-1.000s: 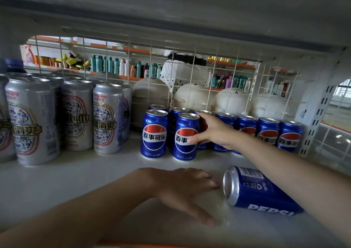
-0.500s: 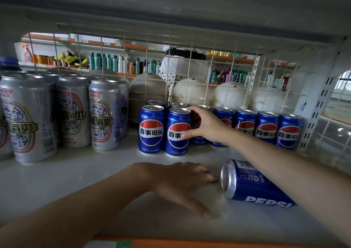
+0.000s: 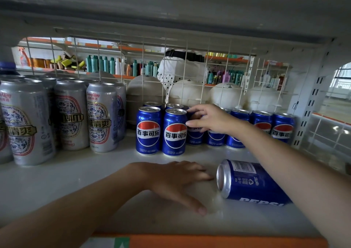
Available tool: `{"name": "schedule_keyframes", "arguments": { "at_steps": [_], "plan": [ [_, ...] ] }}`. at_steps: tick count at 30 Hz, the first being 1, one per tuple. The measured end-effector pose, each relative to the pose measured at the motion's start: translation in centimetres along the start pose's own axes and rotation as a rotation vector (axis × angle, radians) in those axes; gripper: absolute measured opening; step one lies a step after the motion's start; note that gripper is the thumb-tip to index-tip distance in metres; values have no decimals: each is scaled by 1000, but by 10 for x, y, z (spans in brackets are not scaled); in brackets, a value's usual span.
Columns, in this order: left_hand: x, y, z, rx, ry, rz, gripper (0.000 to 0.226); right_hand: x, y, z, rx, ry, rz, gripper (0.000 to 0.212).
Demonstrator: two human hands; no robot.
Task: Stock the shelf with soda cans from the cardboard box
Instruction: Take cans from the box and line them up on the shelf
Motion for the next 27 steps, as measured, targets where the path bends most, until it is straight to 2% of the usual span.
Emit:
{"name": "schedule_keyframes", "arguments": {
  "at_steps": [4,8,14,17,22,27],
  "plan": [
    [1,0,-1,11,-1,-1,77,17,-31,6,0,2,-58,33],
    [0,-1,-3,7,16,4,82,37,-84,9,43,-1,-93,32],
    [1,-1,-2,9,-10,2,80,30,-163,-15,26,-240,128,82],
    [0,0,-2,16,-5,10,80,26,-175,-30,5,-348,116,87],
    [1,-1,-4,12,-7,1,79,18,-172,-33,24,-328,88,86],
    [1,-1,-6,7,14,10,86,11,-170,-28,25,-524,36,87]
  ]
}}
Point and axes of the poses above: each hand's wrist, its own y-axis towards the middle knuckle, its own x-axis out of the back of the hand, z = x × y, the point moved 3 cm from there along y, towards the middle knuckle, and after that the axes turned 5 degrees about -y, right-handed, at the moved point
